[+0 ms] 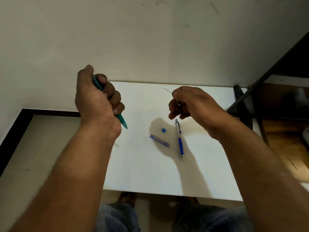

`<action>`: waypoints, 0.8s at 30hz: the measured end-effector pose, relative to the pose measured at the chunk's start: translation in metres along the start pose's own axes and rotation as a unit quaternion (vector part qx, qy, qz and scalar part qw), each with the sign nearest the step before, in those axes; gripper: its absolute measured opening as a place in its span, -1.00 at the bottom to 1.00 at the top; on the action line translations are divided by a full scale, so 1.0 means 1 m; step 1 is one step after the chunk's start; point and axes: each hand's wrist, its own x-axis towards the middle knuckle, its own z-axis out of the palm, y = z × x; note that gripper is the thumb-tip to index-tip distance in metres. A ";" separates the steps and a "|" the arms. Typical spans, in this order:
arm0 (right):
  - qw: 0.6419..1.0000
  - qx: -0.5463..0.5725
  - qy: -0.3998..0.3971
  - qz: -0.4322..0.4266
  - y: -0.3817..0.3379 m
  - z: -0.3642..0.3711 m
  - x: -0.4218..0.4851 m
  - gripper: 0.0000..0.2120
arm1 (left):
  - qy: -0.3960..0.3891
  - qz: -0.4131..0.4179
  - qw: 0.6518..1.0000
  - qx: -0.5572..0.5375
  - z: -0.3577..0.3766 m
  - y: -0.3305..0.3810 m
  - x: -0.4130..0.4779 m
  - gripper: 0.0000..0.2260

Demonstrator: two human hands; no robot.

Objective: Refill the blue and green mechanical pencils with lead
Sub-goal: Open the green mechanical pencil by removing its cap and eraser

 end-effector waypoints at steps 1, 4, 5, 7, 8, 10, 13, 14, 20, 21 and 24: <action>1.000 -0.006 0.002 0.000 0.000 0.000 0.000 -0.75 | -0.004 -0.001 1.000 0.001 0.000 0.000 0.000 -0.59; 0.999 -0.036 0.019 0.004 0.002 -0.002 0.000 -0.79 | -0.015 0.005 1.000 0.002 0.001 0.000 -0.001 -0.59; 0.998 -0.057 0.032 0.010 0.004 -0.003 0.000 -0.80 | -0.017 0.010 1.000 0.004 0.001 0.000 -0.002 -0.59; 0.991 -0.113 0.068 0.032 0.009 -0.008 0.001 -0.80 | -0.020 0.021 1.000 0.012 0.002 0.000 -0.002 -0.60; 0.986 -0.138 0.083 0.047 0.012 -0.011 0.001 -0.79 | -0.020 0.025 0.999 0.016 0.002 0.000 -0.003 -0.61; 0.979 -0.159 0.097 0.082 0.017 -0.016 0.002 -0.76 | -0.021 0.030 0.999 0.022 0.002 0.000 -0.003 -0.61; 0.976 -0.162 0.098 0.111 0.019 -0.016 0.003 -0.70 | -0.025 0.033 0.999 0.029 0.004 0.001 -0.005 -0.61; 0.976 -0.162 0.099 0.108 0.018 -0.014 0.003 -0.68 | -0.027 0.032 0.999 0.032 0.004 0.001 -0.006 -0.61; 0.978 -0.162 0.093 0.094 0.015 -0.002 0.005 -0.73 | -0.051 0.018 0.997 0.052 0.004 0.002 -0.011 -0.60; 0.977 -0.164 0.090 0.098 0.015 -0.001 0.006 -0.73 | -0.054 0.017 0.997 0.056 0.005 0.002 -0.011 -0.60; 0.976 -0.170 0.083 0.111 0.015 0.001 0.006 -0.68 | -0.061 0.015 0.996 0.064 0.006 0.001 -0.014 -0.59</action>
